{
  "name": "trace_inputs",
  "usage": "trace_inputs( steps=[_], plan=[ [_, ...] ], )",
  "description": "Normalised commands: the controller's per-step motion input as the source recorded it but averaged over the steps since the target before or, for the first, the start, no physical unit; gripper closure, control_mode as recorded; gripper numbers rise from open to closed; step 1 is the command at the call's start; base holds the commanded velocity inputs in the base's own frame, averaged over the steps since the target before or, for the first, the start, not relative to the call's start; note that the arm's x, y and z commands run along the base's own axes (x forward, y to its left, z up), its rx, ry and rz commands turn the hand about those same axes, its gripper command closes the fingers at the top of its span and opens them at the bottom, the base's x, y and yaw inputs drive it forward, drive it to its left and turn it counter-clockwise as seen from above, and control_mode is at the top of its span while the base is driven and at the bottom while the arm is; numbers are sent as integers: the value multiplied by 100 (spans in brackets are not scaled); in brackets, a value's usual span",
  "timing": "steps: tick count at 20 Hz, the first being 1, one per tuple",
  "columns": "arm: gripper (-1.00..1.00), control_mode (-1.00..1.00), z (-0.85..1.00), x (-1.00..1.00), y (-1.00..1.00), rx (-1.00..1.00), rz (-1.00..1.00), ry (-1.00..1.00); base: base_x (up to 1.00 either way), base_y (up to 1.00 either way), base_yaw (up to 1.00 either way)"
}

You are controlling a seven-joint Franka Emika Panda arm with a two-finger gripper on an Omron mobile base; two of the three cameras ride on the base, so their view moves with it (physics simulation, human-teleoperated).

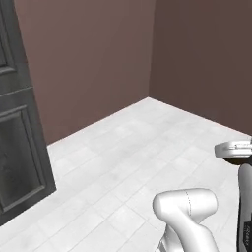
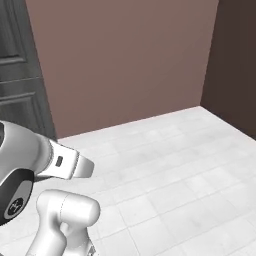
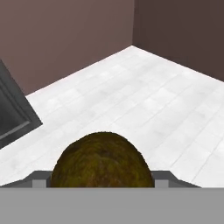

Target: Take the cheese, fish, and avocado from the fridge and place them on the plate on the dining counter to create an appetizer plate.

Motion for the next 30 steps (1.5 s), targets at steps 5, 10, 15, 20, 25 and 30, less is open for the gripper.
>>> trace_inputs(
  steps=[5,10,15,20,25,30],
  plan=[
    [100,100,0,0,0,0,0,0,0,-54,-55],
    [100,100,0,0,0,0,0,0,0,-54,-60],
    [100,100,0,0,0,0,0,0,4,-46,-64],
    [100,100,0,0,0,0,0,0,24,-34,-63],
    [100,100,0,0,0,0,0,0,76,12,-58],
    [100,100,0,0,0,0,0,0,99,67,-54]
  ],
)
